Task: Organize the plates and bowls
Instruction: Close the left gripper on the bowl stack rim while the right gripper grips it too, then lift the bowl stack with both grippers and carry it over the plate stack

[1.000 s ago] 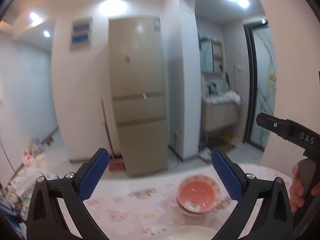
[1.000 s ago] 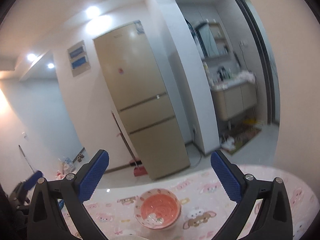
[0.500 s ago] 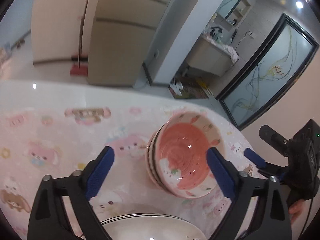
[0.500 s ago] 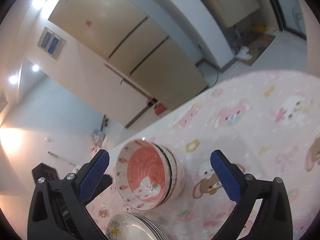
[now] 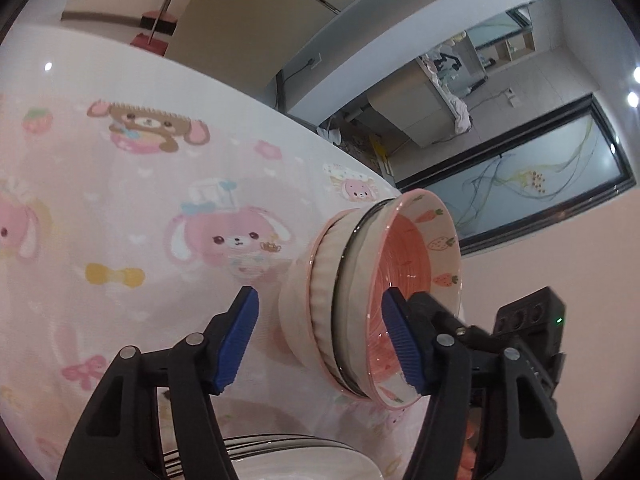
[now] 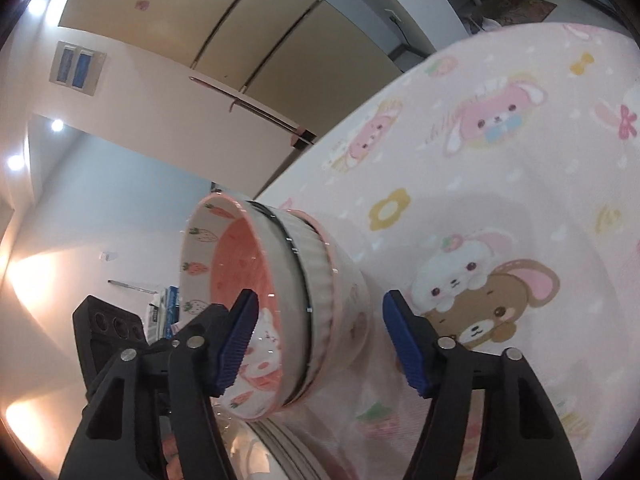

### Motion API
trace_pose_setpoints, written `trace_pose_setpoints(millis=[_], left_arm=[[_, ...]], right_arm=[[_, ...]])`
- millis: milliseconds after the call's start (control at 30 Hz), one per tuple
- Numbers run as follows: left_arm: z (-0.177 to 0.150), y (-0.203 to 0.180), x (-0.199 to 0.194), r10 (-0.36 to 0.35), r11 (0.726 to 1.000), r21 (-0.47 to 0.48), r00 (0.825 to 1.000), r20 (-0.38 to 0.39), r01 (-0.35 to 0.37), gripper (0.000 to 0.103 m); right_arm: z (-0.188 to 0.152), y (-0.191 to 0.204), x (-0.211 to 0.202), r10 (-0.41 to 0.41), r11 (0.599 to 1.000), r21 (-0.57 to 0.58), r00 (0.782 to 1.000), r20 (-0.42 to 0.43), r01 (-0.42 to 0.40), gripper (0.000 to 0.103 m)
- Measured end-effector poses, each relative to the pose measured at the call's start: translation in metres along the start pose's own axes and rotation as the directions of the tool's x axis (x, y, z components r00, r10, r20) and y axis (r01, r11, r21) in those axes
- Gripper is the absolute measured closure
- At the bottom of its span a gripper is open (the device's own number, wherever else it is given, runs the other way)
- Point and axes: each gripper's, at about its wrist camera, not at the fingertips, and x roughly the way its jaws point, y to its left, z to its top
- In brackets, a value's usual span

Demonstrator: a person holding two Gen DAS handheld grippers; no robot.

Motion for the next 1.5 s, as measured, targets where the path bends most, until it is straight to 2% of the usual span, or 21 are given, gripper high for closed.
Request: trace_pose_setpoints(millis=[67, 167, 267, 367, 533, 833, 1000, 1267, 1500], left_arm=[[-0.001, 0.008, 0.002, -0.027, 0.998, -0.065, 1.0, 0.003, 0.027, 0.041], [-0.002, 0.017, 0.008, -0.071, 0.989, -0.131, 0.997, -0.03, 0.067, 0.042], [-0.005, 0.019, 0.016, -0.072, 0.987, -0.151, 0.995, -0.066, 0.061, 0.053], [-0.007, 0.02, 0.022, -0.076, 0.986, -0.156, 0.993, -0.094, 0.061, 0.06], [-0.008, 0.018, 0.022, -0.065, 0.989, -0.141, 0.993, -0.095, 0.051, 0.061], [-0.008, 0.011, 0.022, -0.017, 0.996, -0.086, 0.995, -0.099, 0.009, 0.06], [-0.009, 0.008, 0.019, -0.015, 0.997, -0.081, 0.996, -0.092, 0.008, 0.06], [-0.009, -0.012, 0.001, -0.026, 0.999, -0.036, 0.998, -0.051, 0.024, 0.06], [-0.01, -0.025, -0.031, -0.035, 0.999, 0.001, 0.999, 0.009, 0.035, 0.06]], right_arm=[[-0.002, -0.003, 0.006, -0.008, 1.0, 0.002, 1.0, -0.004, 0.008, 0.038], [-0.002, -0.009, 0.015, 0.029, 0.999, 0.041, 0.999, -0.03, -0.028, 0.042], [-0.003, -0.017, 0.027, 0.058, 0.995, 0.088, 0.996, -0.07, -0.052, 0.054], [-0.005, -0.021, 0.034, 0.078, 0.992, 0.11, 0.993, -0.083, -0.069, 0.055], [-0.007, -0.026, 0.035, 0.087, 0.989, 0.124, 0.994, -0.065, -0.078, 0.056], [-0.007, -0.011, 0.024, 0.041, 0.994, 0.108, 0.997, -0.067, -0.034, 0.056], [-0.008, -0.001, 0.018, 0.034, 0.996, 0.089, 0.997, -0.062, -0.029, 0.056], [-0.007, 0.018, 0.0, 0.059, 0.997, 0.047, 0.998, -0.029, -0.058, 0.056], [-0.012, 0.046, -0.02, 0.096, 0.995, -0.012, 0.995, -0.005, -0.096, 0.055]])
